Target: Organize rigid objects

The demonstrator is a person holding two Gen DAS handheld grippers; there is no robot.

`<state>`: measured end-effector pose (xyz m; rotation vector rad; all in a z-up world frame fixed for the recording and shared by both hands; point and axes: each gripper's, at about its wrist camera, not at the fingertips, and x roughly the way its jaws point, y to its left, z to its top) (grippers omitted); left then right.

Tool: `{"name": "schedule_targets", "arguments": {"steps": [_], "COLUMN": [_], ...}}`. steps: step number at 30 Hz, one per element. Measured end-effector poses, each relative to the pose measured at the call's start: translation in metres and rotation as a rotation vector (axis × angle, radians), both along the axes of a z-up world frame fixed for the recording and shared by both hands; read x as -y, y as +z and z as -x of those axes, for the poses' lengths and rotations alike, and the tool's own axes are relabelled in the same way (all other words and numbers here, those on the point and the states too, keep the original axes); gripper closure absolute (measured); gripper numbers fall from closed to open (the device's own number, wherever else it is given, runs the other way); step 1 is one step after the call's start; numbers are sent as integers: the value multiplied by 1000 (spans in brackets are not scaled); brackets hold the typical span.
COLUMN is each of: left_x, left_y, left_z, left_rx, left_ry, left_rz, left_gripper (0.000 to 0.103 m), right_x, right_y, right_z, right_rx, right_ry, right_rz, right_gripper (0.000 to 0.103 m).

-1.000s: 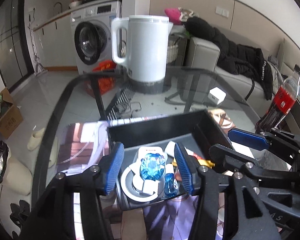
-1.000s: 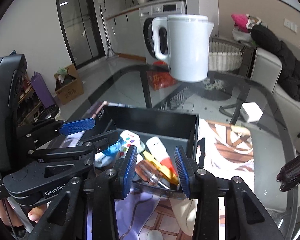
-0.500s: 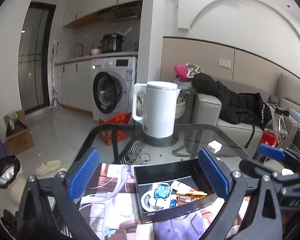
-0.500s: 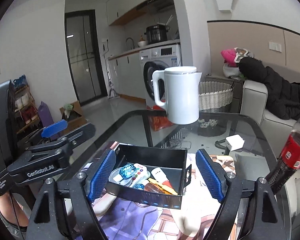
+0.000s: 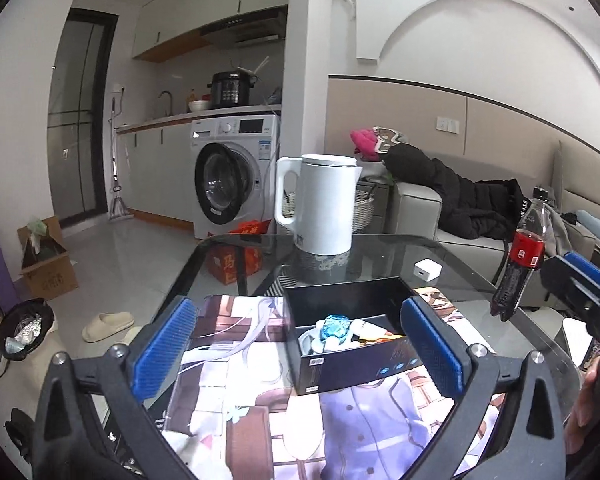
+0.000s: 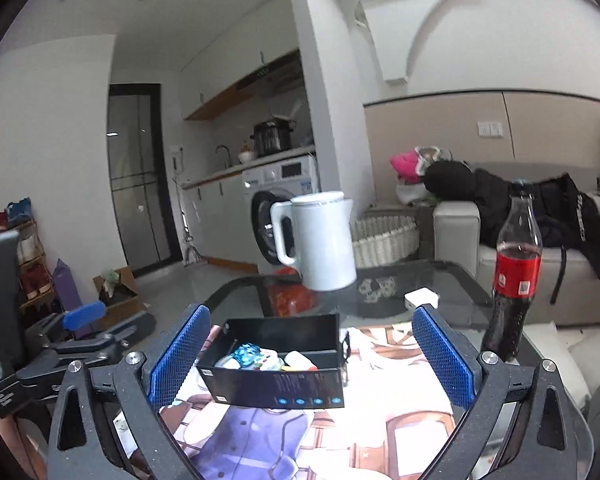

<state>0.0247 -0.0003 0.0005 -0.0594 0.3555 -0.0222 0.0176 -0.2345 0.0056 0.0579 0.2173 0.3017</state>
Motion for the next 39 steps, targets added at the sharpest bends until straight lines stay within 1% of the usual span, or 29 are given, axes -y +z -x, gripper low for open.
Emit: {"name": "schedule_targets", "arguments": {"steps": [2, 5, 10, 16, 19, 27, 32, 39], "left_x": [3, 9, 12, 12, 13, 13, 12, 11], "left_y": [-3, -7, -5, -4, -4, -3, -3, -3], "left_z": [3, 10, 13, 13, 14, 16, 16, 16], "left_rx": [-1, 15, 26, 35, 52, 64, 67, 66], "left_ry": [-16, -17, -40, -13, 28, 19, 30, 30], "left_rz": [-22, -48, -56, -55, -82, -87, -78, -83], "left_gripper": [0, 0, 0, 0, 0, 0, 0, 0], "right_x": [-5, -4, -2, -4, -4, -4, -5, -6], "right_y": [0, -3, -9, -9, -9, -11, -12, -16], "right_z": [2, -2, -9, -8, -8, -10, -9, -13], "right_rx": [12, -23, -69, -60, -51, -62, -56, -80], "right_ry": [17, 23, 11, 19, 28, 34, 41, 44], "right_rz": [18, -11, -14, -5, -7, -1, 2, 6], "right_gripper": [0, 0, 0, 0, 0, 0, 0, 0]}}
